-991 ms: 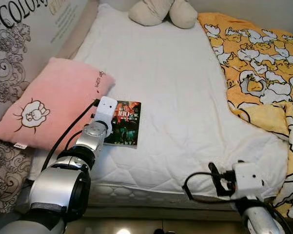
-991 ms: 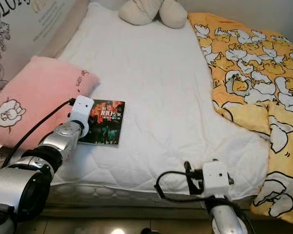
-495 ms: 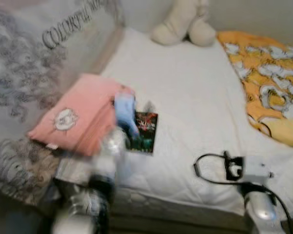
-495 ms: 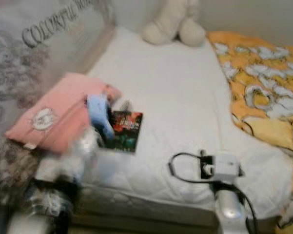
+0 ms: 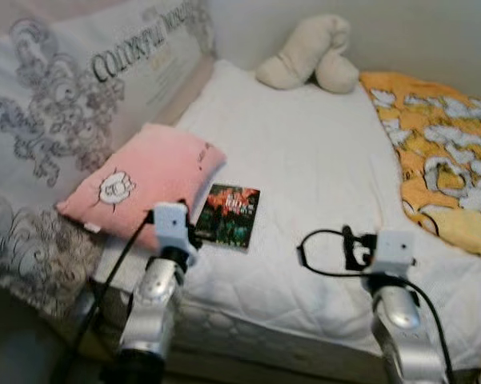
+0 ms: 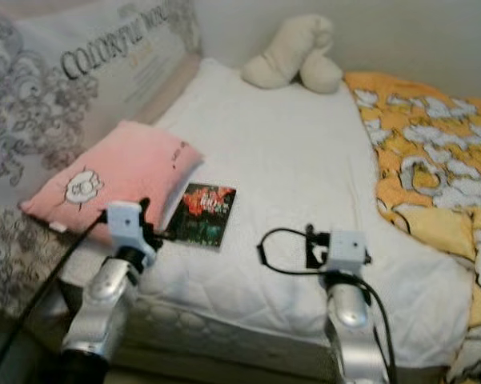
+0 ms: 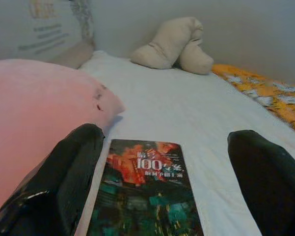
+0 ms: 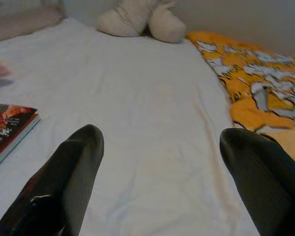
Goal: Clean up the room
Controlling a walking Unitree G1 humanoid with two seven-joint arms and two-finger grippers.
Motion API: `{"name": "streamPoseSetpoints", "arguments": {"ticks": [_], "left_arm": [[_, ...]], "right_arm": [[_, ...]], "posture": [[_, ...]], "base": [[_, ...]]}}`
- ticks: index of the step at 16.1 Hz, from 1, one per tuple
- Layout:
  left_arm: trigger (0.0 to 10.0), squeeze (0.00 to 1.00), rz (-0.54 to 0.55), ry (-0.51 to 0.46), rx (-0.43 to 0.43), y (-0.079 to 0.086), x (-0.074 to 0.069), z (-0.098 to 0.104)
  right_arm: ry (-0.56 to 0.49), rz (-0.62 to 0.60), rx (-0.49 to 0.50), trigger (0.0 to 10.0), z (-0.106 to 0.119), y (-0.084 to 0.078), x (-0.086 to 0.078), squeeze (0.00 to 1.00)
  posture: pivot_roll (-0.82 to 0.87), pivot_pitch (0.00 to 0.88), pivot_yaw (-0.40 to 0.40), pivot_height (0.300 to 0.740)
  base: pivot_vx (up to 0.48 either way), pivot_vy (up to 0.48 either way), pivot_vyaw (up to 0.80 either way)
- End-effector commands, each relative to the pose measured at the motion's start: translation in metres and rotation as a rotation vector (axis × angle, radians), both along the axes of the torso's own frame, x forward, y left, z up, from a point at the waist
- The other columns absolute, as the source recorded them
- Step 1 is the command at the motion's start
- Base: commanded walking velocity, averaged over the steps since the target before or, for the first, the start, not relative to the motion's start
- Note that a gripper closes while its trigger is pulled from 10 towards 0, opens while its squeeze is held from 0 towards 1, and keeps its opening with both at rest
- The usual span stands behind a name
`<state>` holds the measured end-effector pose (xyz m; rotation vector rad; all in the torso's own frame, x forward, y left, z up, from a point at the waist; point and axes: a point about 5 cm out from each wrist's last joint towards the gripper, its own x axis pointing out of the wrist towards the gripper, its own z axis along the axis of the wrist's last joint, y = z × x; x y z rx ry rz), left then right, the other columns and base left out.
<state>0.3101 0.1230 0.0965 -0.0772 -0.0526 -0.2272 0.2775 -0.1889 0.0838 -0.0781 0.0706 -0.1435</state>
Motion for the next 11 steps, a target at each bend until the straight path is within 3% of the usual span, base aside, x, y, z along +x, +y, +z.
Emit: {"name": "streamPoseSetpoints", "arguments": {"ticks": [1, 4, 8, 11], "left_arm": [[10.0, 0.0, -0.011, 0.018, 0.015, -0.005, -0.001, -0.004], [10.0, 0.0, -0.006, 0.051, 0.016, 0.003, 0.001, -0.008], [10.0, 0.0, -0.027, 0.065, 0.027, 0.001, -0.002, -0.012], [10.0, 0.0, -0.035, 0.074, 0.026, 0.0, -0.002, -0.014]], "right_arm": [[0.015, -0.03, -0.008, 10.0, -0.005, -0.006, -0.002, 0.0], [-0.025, -0.04, 0.016, 10.0, -0.004, -0.006, -0.005, 0.0], [-0.025, -0.018, 0.012, 10.0, -0.008, -0.002, -0.011, 0.0], [-0.024, 0.038, -0.06, 10.0, -0.008, 0.005, -0.011, 0.0]], "posture": [[0.14, 0.0, -0.035, 0.74], [0.13, 0.0, -0.018, 0.74], [0.1, 0.0, -0.004, 0.74], [0.09, 0.0, 0.0, 0.74]], "base": [[0.0, -0.454, 0.0], [0.0, -0.454, 0.0], [0.0, -0.454, 0.0], [0.0, -0.454, 0.0]]}}
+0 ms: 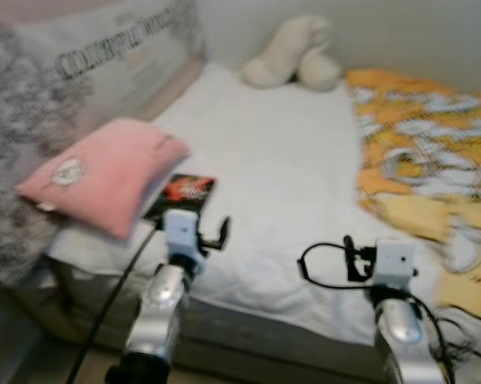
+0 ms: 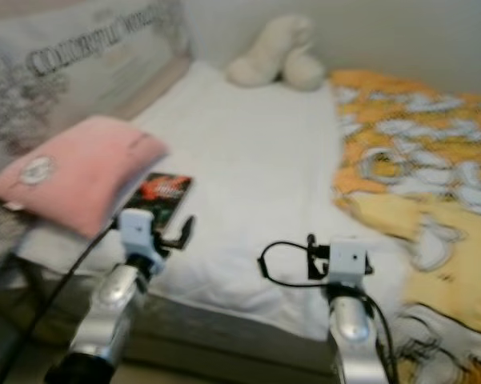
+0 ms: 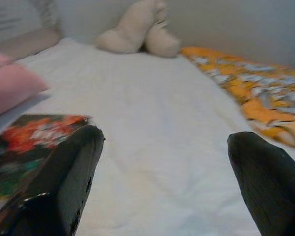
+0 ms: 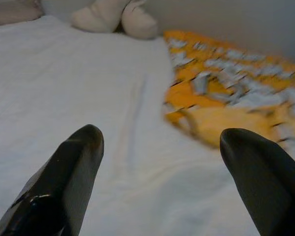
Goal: Clean up the room
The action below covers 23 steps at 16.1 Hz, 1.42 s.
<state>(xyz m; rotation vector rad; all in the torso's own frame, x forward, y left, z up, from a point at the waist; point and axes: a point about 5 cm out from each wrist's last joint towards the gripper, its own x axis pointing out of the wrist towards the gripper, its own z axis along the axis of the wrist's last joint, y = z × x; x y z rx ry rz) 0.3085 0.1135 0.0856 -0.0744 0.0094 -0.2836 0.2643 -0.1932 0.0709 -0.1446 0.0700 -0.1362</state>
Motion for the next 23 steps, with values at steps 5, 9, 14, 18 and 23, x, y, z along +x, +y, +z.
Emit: {"name": "streamPoseSetpoints", "arguments": {"ticks": [5, 9, 14, 18, 23], "left_arm": [[10.0, 0.0, -0.021, 0.036, 0.072, 0.006, 0.008, -0.005], [10.0, 0.0, -0.002, 0.067, 0.079, 0.01, 0.012, -0.011], [10.0, 0.0, -0.008, 0.1, 0.112, 0.006, 0.01, -0.022], [10.0, 0.0, 0.026, 0.135, 0.122, 0.012, 0.009, -0.032], [10.0, 0.0, -0.017, 0.136, 0.128, 0.002, 0.005, -0.039]], "right_arm": [[0.029, 0.051, 0.01, 10.0, -0.005, 0.013, 0.004, 0.0], [0.071, 0.05, 0.054, 10.0, -0.017, 0.014, -0.001, 0.0], [0.086, 0.083, 0.058, 10.0, -0.023, 0.02, -0.006, 0.0], [0.048, 0.127, 0.033, 10.0, -0.021, 0.025, -0.01, 0.0], [-0.005, 0.168, 0.019, 10.0, -0.011, 0.04, 0.008, 0.0]], "posture": [[0.09, 0.0, -0.007, 0.74], [0.08, 0.0, -0.007, 0.74], [0.08, 0.0, -0.013, 0.74], [0.05, 0.0, -0.005, 0.74], [0.01, 0.0, 0.016, 0.74]], "base": [[0.065, -0.182, -0.6], [0.0, 0.0, -0.75], [0.0, 0.0, -0.75], [0.228, 0.0, -0.38], [0.464, 0.0, 0.0]]}}
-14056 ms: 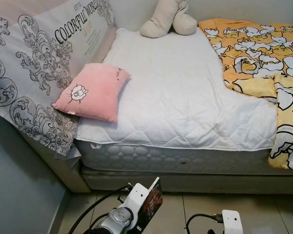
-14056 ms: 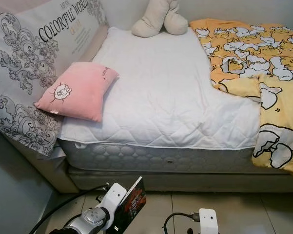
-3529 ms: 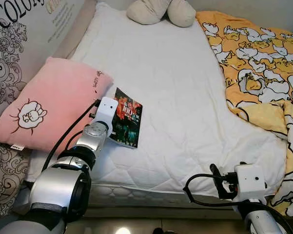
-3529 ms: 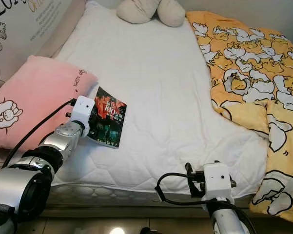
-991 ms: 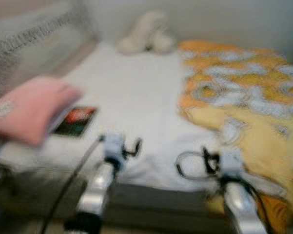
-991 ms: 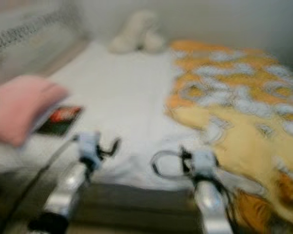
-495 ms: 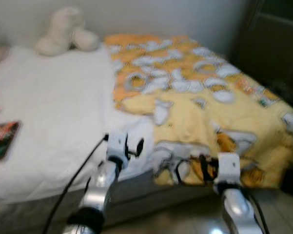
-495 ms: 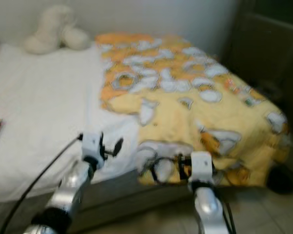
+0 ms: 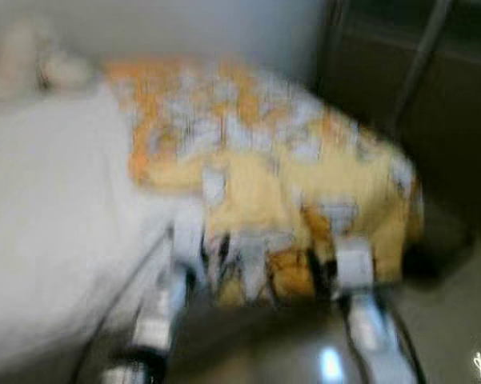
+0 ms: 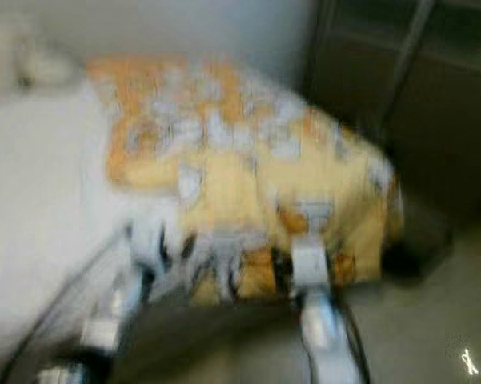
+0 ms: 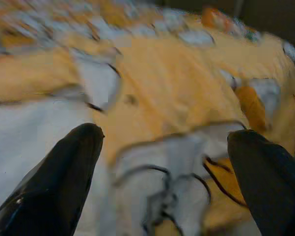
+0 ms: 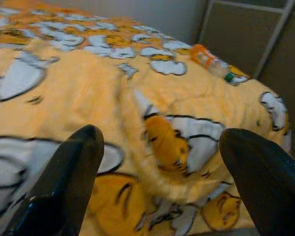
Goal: Clean up the room
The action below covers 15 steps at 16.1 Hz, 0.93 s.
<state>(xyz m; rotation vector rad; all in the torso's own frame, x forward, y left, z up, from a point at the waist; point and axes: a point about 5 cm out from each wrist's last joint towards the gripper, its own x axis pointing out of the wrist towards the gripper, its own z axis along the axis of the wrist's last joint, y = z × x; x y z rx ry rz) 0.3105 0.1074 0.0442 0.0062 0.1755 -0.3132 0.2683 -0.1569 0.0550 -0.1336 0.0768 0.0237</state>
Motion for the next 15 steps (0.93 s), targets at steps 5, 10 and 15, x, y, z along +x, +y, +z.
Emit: {"name": "streamPoseSetpoints", "arguments": {"ticks": [5, 10, 15], "left_arm": [[10.0, 0.0, 0.086, 0.03, 0.059, 0.019, 0.005, -0.005], [10.0, 0.0, 0.221, 0.145, 0.172, 0.047, -0.016, -0.037], [10.0, 0.0, 0.427, 0.134, 0.148, 0.06, -0.031, -0.047]], "right_arm": [[0.018, 0.003, 0.007, 10.0, -0.005, -0.002, -0.006, 0.0], [0.065, 0.071, 0.001, 10.0, -0.013, -0.005, -0.032, 0.0], [0.107, 0.144, -0.019, 10.0, -0.014, -0.011, -0.063, 0.0]], "posture": [[0.0, 0.0, 0.005, 0.74], [-0.03, 0.05, -0.058, 0.74], [-0.05, 0.115, -0.131, 0.74]], "base": [[0.437, 0.0, -0.46], [0.0, 0.0, -0.12], [0.0, 0.0, 0.0]]}}
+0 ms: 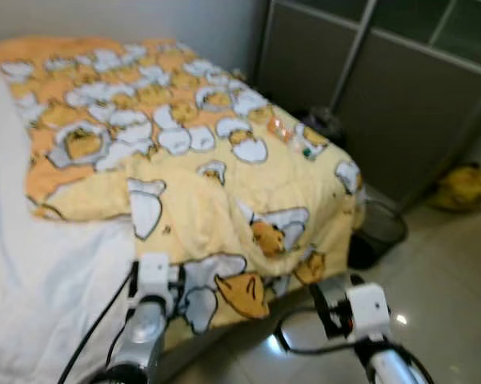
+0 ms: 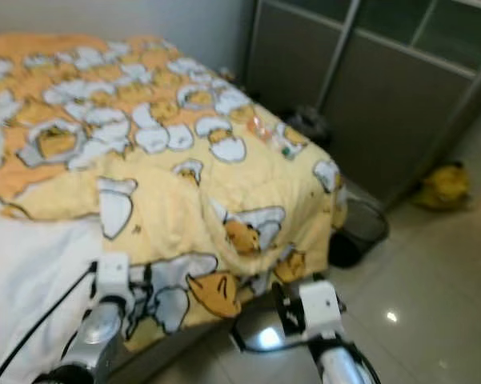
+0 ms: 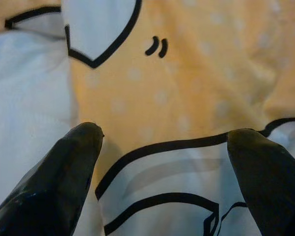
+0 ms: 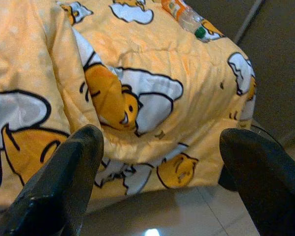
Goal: Clean up the room
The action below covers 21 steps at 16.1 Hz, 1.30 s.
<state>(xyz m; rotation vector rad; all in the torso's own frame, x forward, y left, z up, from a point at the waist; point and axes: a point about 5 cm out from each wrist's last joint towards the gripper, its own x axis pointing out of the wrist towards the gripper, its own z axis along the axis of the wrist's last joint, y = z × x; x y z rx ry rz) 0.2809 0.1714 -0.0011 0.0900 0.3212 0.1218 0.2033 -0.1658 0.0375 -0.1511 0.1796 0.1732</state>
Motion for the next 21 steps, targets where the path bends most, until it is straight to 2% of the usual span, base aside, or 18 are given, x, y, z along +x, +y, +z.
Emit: {"name": "streamPoseSetpoints", "arguments": {"ticks": [1, 2, 4, 6, 7, 10, 12, 13, 15, 16, 17, 19, 21], "left_arm": [[10.0, 0.0, 0.032, 0.01, -0.035, -0.002, -0.006, -0.006], [10.0, 0.0, 0.036, 0.02, -0.062, -0.004, -0.014, -0.011], [10.0, 0.0, 0.061, 0.043, -0.036, -0.004, -0.019, -0.016], [10.0, 0.0, 0.187, 0.048, 0.019, 0.014, -0.021, -0.016], [10.0, 0.0, 0.199, 0.053, -0.007, 0.016, -0.021, -0.016], [10.0, 0.0, 0.175, 0.042, -0.035, 0.011, -0.023, -0.017], [10.0, 0.0, 0.166, -0.002, -0.05, 0.01, -0.026, -0.014], [10.0, 0.0, 0.119, 0.009, -0.076, 0.001, -0.033, -0.019], [10.0, 0.0, 0.109, 0.079, -0.127, -0.008, -0.036, -0.028], [10.0, 0.0, 0.121, 0.125, -0.153, -0.01, -0.033, -0.031], [10.0, 0.0, 0.145, 0.161, -0.137, -0.008, -0.03, -0.032], [10.0, 0.0, 0.161, 0.189, -0.117, -0.005, -0.018, -0.027], [10.0, 0.0, 0.192, 0.198, -0.135, 0.0, -0.009, -0.021]], "right_arm": [[0.007, 0.006, -0.005, 10.0, 0.002, -0.003, -0.001, 0.0], [0.03, 0.014, -0.005, 10.0, -0.001, -0.003, -0.004, 0.0], [0.049, 0.039, 0.004, 10.0, -0.002, 0.003, -0.006, 0.0], [0.06, 0.059, 0.0, 10.0, -0.002, 0.005, -0.009, 0.0], [0.062, 0.059, -0.003, 10.0, -0.003, 0.004, -0.009, 0.0], [0.075, 0.045, -0.012, 10.0, -0.004, 0.0, -0.013, 0.0], [0.079, 0.042, -0.019, 10.0, -0.005, -0.002, -0.016, 0.0], [0.088, 0.033, -0.02, 10.0, -0.006, -0.004, -0.017, 0.0], [0.1, 0.032, -0.02, 10.0, -0.009, -0.005, -0.017, 0.0], [0.104, 0.042, -0.022, 10.0, -0.009, -0.004, -0.017, 0.0], [0.107, 0.047, -0.022, 10.0, -0.009, -0.004, -0.016, 0.0], [0.113, 0.063, -0.028, 10.0, -0.01, -0.003, -0.013, 0.0], [0.112, 0.072, -0.031, 10.0, -0.009, -0.002, -0.012, 0.0]], "posture": [[-0.04, 0.127, -0.138, 0.74], [-0.02, 0.148, -0.15, 0.74], [-0.01, 0.168, -0.16, 0.74], [-0.01, 0.175, -0.164, 0.74], [-0.01, 0.176, -0.162, 0.74], [-0.02, 0.173, -0.154, 0.74], [-0.03, 0.165, -0.141, 0.74], [-0.02, 0.16, -0.144, 0.74], [-0.02, 0.154, -0.155, 0.74], [-0.02, 0.151, -0.16, 0.74], [-0.02, 0.151, -0.164, 0.74], [-0.03, 0.151, -0.184, 0.74], [-0.03, 0.155, -0.184, 0.74]], "base": [[0.0, 0.0, 0.0], [0.0, 0.0, 0.0], [0.0, 0.0, 0.0], [0.0, 0.0, 0.0], [0.0, 0.0, 0.0], [0.0, 0.0, 0.0], [0.0, 0.0, 0.0], [0.0, 0.0, 0.0], [0.0, 0.0, 0.0], [0.0, 0.0, 0.0], [0.0, 0.0, 0.0], [0.0, 0.0, 0.0], [0.0, 0.0, 0.0]]}}
